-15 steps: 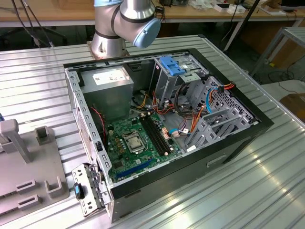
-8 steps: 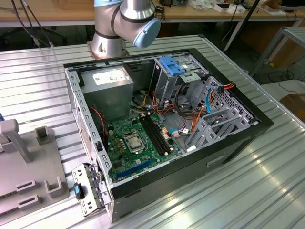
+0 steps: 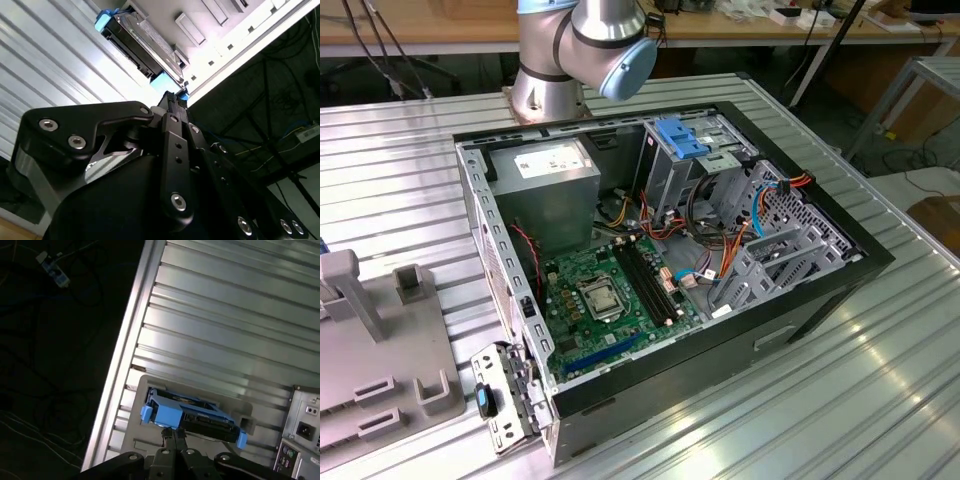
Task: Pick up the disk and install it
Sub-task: 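Pick up the disk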
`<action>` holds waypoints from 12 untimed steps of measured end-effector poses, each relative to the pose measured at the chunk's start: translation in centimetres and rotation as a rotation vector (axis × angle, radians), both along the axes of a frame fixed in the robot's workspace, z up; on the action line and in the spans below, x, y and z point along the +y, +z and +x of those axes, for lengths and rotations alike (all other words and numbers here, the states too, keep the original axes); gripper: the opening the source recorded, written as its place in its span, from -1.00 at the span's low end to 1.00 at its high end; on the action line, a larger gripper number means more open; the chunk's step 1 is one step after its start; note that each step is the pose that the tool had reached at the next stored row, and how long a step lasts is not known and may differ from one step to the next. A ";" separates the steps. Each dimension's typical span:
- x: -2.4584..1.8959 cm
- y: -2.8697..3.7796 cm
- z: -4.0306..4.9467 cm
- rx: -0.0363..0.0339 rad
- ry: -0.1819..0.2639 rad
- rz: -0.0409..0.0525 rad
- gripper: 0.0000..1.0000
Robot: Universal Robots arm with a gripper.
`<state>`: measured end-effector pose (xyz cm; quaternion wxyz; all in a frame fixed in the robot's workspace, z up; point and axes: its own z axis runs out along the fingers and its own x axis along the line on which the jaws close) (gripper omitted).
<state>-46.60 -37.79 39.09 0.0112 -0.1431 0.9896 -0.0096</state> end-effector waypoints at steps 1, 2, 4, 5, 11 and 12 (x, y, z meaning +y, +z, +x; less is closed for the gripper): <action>0.00 -0.01 -0.01 -0.0001 0.023 0.0001 -0.79; -0.01 -0.01 -0.06 0.0000 0.050 0.0000 -0.79; -0.01 -0.01 -0.16 0.0000 0.075 0.0000 -0.79; -0.01 -0.02 -0.23 0.0000 0.087 0.0000 -0.79; -0.03 -0.02 -0.38 0.0000 0.171 0.0000 -0.79; -0.03 -0.03 -0.42 0.0000 0.188 0.0000 -0.79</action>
